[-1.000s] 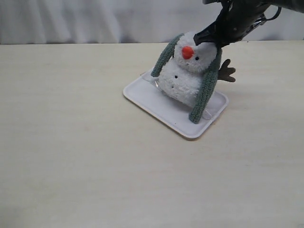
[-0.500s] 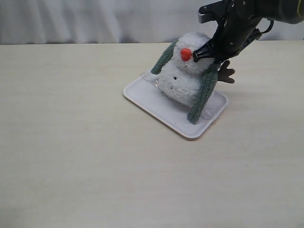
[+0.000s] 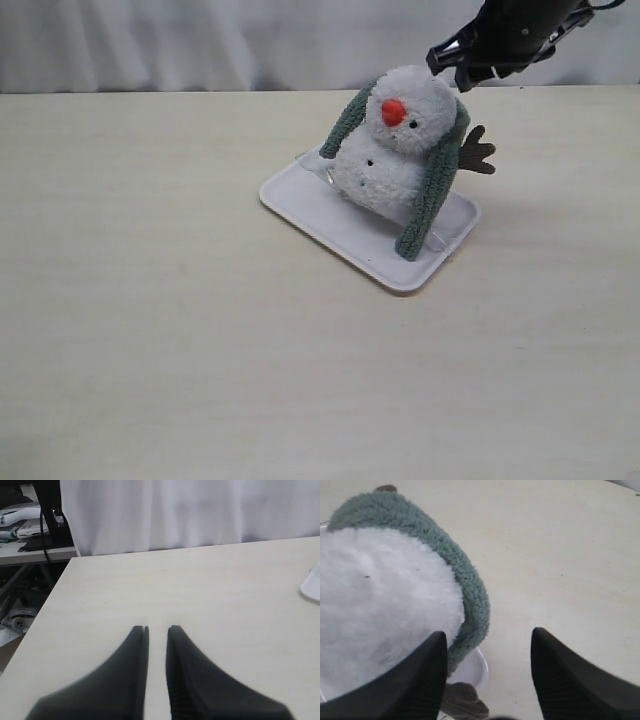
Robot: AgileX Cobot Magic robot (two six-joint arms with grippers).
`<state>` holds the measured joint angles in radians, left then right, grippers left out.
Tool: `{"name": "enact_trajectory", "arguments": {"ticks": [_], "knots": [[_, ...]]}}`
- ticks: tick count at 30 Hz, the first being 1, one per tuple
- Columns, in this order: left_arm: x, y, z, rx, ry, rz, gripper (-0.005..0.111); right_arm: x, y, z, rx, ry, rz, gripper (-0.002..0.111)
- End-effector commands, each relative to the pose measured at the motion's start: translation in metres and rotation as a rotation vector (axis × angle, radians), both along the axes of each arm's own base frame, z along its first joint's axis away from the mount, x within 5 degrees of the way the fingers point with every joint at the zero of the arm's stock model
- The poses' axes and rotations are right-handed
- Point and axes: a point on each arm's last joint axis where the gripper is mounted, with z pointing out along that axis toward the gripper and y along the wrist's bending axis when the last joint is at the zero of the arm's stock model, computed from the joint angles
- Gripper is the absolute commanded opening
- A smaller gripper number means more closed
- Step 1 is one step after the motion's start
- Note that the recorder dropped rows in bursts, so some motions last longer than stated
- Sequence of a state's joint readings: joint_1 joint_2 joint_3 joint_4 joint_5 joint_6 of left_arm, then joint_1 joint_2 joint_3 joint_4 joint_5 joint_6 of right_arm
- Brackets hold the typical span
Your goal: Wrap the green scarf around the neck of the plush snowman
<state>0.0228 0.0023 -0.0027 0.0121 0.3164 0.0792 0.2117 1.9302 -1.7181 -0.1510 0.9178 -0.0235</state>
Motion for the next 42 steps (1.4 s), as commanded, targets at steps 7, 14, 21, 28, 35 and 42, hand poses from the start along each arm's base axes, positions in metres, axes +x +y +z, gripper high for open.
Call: {"name": "enact_trajectory", "arguments": {"ticks": [7,14,21,28,35,42], "knots": [[0.000,0.000,0.000,-0.001,-0.007,0.004,0.014,-0.024,0.023,0.034,0.209,-0.013,0.254,0.061],[0.000,0.000,0.000,-0.001,-0.007,0.004,0.014,-0.018,0.021,0.026,0.187,-0.051,0.237,0.067],[0.000,0.000,0.000,-0.001,-0.007,0.004,0.014,-0.004,0.023,0.012,0.190,-0.097,0.213,0.072],[0.000,0.000,0.000,-0.001,-0.007,0.004,0.014,0.006,0.025,-0.007,0.172,-0.087,0.227,0.057],[0.000,0.000,0.000,-0.001,-0.007,0.004,0.014,0.002,0.033,-0.025,0.186,0.033,0.361,0.049],[0.000,0.000,0.000,-0.001,-0.007,0.004,0.014,-0.011,0.035,-0.030,0.185,0.160,0.483,0.014]]}}
